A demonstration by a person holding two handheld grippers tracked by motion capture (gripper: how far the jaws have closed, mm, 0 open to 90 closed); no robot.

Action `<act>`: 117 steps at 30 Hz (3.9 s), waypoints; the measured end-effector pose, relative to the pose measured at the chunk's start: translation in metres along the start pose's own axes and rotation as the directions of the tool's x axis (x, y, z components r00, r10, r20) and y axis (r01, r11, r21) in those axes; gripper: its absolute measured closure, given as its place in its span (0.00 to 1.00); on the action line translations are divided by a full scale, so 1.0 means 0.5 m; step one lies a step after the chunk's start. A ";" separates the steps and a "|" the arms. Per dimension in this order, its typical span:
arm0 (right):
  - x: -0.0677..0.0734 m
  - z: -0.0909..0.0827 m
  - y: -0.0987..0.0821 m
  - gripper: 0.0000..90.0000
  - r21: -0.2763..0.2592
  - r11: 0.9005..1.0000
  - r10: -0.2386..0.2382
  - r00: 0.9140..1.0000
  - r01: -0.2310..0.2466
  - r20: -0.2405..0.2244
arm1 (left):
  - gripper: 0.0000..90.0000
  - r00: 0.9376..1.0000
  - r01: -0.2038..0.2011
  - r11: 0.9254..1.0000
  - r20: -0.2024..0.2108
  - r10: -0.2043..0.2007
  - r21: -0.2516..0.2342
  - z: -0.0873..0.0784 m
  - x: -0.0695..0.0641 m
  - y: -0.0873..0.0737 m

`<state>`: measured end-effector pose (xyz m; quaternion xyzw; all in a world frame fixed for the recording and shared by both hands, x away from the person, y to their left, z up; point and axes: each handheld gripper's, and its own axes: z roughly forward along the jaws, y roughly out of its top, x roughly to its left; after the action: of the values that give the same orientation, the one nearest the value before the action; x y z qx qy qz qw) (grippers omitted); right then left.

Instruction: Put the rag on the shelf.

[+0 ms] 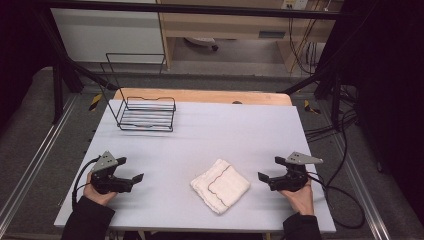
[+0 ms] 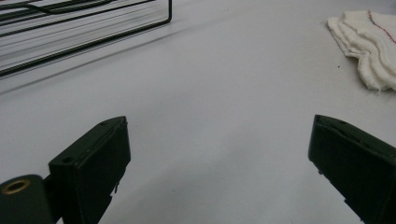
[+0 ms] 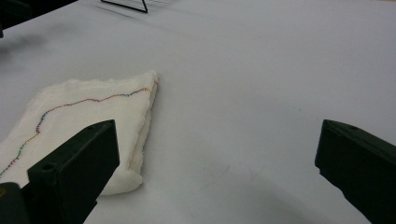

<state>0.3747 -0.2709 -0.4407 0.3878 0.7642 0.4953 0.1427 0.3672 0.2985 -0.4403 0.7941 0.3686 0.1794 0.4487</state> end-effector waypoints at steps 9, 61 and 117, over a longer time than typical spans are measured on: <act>0.005 0.003 0.004 0.00 0.001 1.000 0.003 1.000 -0.003 -0.003 | 0.06 1.000 0.027 1.000 0.010 -0.027 0.005 0.017 -0.020 0.014; 0.019 0.020 0.010 0.01 0.036 0.999 -0.023 1.000 0.023 -0.008 | 0.62 0.985 0.097 0.979 0.124 -0.120 0.177 0.218 -0.281 0.090; 0.102 0.246 0.085 0.91 0.307 0.950 0.104 0.979 -0.046 -0.178 | 0.91 0.985 0.102 0.973 0.114 -0.128 0.208 0.205 -0.269 0.103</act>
<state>0.4345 -0.1449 -0.4531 0.3844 0.8256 0.4128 -0.0114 0.3632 0.1218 -0.4451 0.8226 0.4010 0.0640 0.3981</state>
